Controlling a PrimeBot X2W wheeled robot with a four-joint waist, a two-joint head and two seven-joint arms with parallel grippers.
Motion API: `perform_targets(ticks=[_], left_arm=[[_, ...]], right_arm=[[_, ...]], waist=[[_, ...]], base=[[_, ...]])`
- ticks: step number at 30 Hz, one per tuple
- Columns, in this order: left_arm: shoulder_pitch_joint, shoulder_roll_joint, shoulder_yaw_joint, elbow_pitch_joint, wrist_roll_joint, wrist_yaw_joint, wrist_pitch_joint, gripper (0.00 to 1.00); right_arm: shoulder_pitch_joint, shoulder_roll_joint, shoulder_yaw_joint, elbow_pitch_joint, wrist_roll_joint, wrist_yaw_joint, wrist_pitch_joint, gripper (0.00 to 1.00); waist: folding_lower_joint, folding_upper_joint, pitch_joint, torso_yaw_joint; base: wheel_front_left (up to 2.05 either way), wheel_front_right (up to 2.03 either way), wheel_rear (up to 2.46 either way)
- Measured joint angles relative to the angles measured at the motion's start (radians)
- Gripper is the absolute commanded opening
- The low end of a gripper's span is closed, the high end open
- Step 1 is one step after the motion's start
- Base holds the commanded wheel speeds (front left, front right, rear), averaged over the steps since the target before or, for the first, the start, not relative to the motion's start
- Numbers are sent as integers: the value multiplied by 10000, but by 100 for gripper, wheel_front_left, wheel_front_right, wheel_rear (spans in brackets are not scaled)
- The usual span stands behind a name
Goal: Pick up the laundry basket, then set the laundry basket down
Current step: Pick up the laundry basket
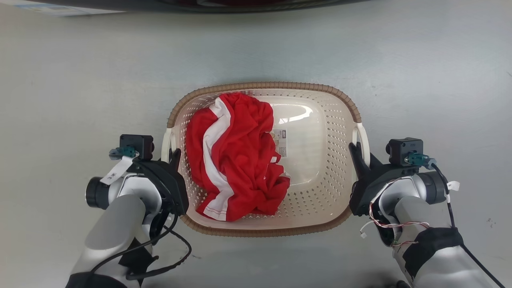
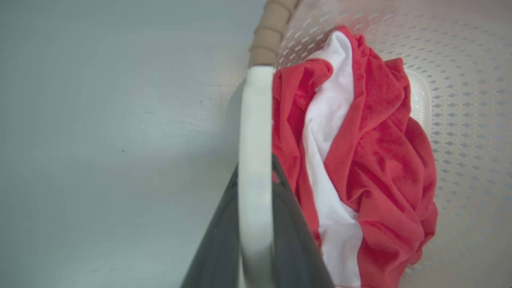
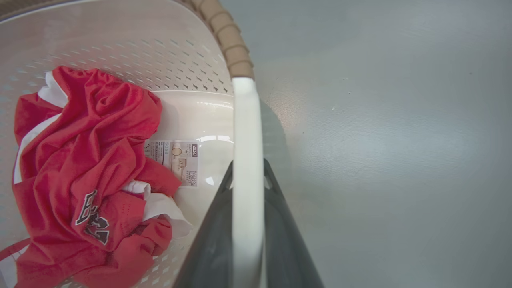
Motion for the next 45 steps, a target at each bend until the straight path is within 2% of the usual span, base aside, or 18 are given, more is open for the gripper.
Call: perform_targets(ticks=[11, 21, 32, 45], left_arm=[[-341, -209, -6, 658, -468, -79, 150, 0], [-746, -391, -12, 1235, -901, -90, 765, 0], [-865, -506, -142, 1747, -1323, -111, 1766, 0], [-781, -568, -222, 2155, -1979, -165, 3225, 0]], right_arm=[[-494, 52, 17, 871, 67, 192, 52, 0], [-906, 48, 23, 1680, 336, 468, 428, 0], [-1159, 61, 144, 2533, 585, 702, 1281, 0], [-1167, 146, 247, 3239, 1018, 790, 2360, 0]], waist=[[2, 2, -480, 46], [2, 1, -1256, 163], [1, 2, -2431, 272], [0, 1, -4020, 328]], base=[[0, 0, 0], [0, 0, 0], [0, 0, 0], [0, 0, 0]])
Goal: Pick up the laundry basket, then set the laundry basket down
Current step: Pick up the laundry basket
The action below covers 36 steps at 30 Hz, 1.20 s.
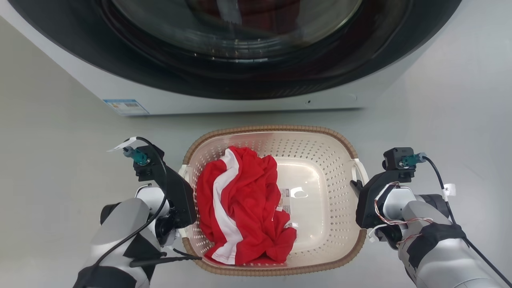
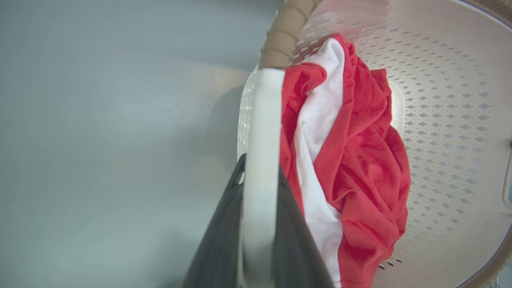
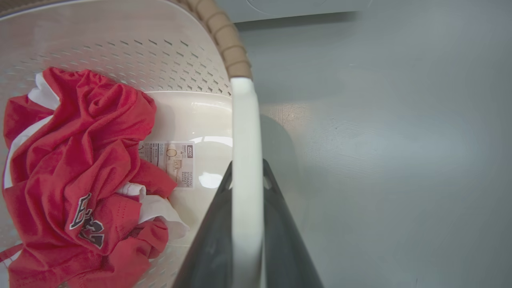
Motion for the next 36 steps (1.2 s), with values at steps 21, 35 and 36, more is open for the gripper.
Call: perform_targets(ticks=[21, 35, 36], left_arm=[[145, 61, 94, 355, -888, 13, 1770, 0], [147, 123, 232, 546, -1112, 15, 2673, 0], [147, 130, 240, 556, -1149, 15, 2723, 0]], right_arm=[[239, 0, 399, 2, 993, -2, 1582, 0], [241, -2, 399, 31, 1900, -4, 2750, 0], [244, -2, 387, 38, 1962, -6, 2823, 0]], waist=[[0, 1, -2143, 89], [1, 1, -3187, 41], [1, 1, -3252, 38]], base=[[0, 0, 0], [0, 0, 0], [0, 0, 0]])
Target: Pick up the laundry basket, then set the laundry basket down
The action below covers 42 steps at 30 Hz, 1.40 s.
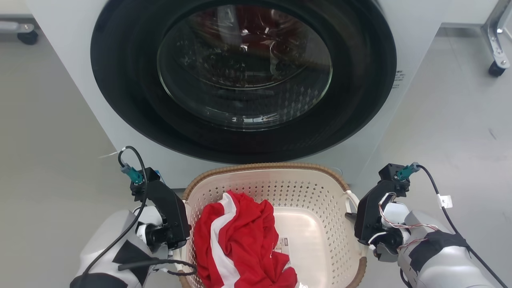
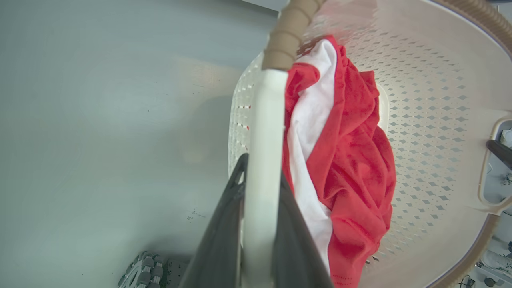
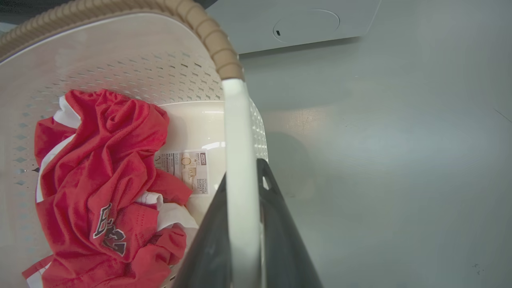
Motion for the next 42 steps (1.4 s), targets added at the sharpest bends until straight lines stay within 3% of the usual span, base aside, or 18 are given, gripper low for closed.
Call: perform_targets(ticks=[15, 42], left_arm=[[431, 36, 8, 150, -245, 2, 523, 0], [641, 38, -13, 201, -290, 69, 520, 0]], right_arm=[[438, 29, 10, 146, 602, -8, 851, 0], [588, 31, 224, 123, 895, -10, 955, 0]], waist=[[-1, -1, -837, -100], [0, 0, -1072, -127]], base=[[0, 0, 0], [0, 0, 0]])
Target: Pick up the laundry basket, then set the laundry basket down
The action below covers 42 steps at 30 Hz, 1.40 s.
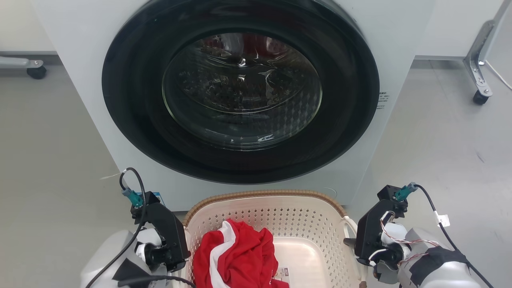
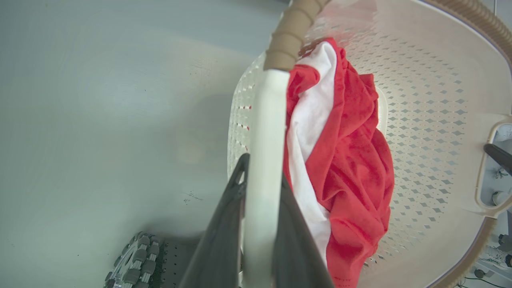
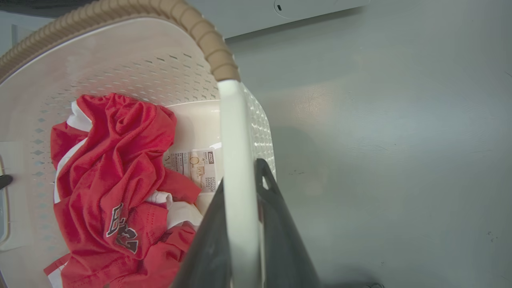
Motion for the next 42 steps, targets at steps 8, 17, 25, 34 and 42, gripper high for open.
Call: perform_targets(ticks=[8, 17, 25, 34, 42], left_arm=[[11, -2, -10, 13, 0, 0, -86, 0], [27, -4, -65, 27, 0, 0, -280, 0], [35, -12, -81, 31, 0, 6, -742, 0], [35, -35, -209, -73, 105, 4, -1519, 0], [32, -44, -416, -270, 451, 2, -2224, 0]], right_arm=[[0, 0, 54, -6, 82, 0, -8, 0], [0, 0, 125, -19, 136, -2, -15, 0], [2, 0, 178, -73, 253, -2, -245, 0], [7, 0, 253, -117, 253, 0, -606, 0], [8, -6, 320, -219, 228, 0, -1081, 0]], waist=[[0, 1, 0, 11], [0, 1, 44, 42], [0, 1, 121, 77], [0, 1, 267, 81], [0, 1, 711, 70]], base=[[0, 0, 0], [0, 0, 0], [0, 0, 0], [0, 0, 0], [0, 0, 0]])
